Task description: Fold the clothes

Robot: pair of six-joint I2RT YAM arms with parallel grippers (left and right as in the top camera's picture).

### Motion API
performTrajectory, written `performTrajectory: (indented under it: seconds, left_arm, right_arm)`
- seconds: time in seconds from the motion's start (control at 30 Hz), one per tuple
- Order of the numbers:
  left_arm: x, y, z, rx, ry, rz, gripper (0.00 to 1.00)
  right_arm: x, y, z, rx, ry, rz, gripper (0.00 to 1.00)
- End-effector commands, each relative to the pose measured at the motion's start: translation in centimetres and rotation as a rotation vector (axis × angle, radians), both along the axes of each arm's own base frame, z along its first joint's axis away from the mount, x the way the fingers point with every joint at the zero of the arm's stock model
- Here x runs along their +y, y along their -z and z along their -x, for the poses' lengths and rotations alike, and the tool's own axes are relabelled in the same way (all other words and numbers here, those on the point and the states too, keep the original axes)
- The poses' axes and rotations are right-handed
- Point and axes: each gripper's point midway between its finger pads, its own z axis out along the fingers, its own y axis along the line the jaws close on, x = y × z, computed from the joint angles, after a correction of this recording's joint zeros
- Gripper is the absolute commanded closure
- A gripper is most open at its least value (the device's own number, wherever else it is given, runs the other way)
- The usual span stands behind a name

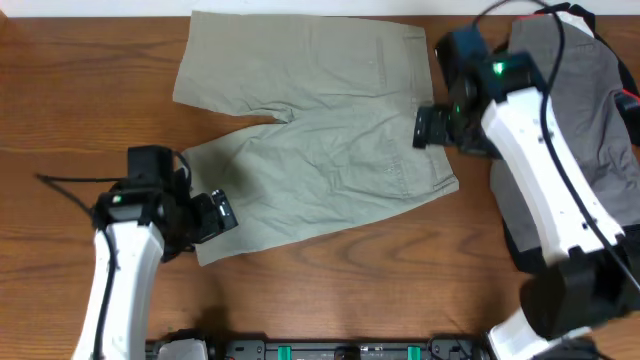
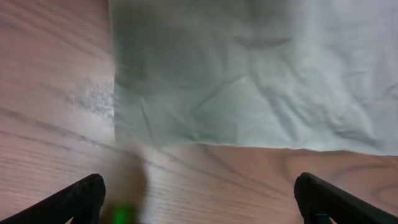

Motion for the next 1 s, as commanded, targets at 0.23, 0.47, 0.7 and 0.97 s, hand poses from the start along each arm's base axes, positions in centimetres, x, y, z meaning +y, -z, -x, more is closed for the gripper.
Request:
performTrajectory:
  seconds: [0.23,0.47,0.7,0.97]
  left_arm:
    - [1.0,2.4,0.3,0.098,0.003,-0.055,0.04]
    - [1.4,3.2,0.7,0.135,-0.013,-0.074,0.14]
    - [1.4,4.7,-0.1,0.159,-0.058,-0.069,0.17]
    - [1.5,6.2,0.4,0.210,-0.080,-0.069,0.17]
  right_arm:
    - [1.6,8.3,1.7,0.055,-0.067,-0.133,0.12]
    - [0.7,10.4,1.4,0.029,-0.057,-0.141,0.12]
    - [-0.1,10.4,0.4,-0.006,-0.050,-0.147,0.13]
    - [-0.2,10.3,0.0,-0.020,-0.073,-0.144,0.10]
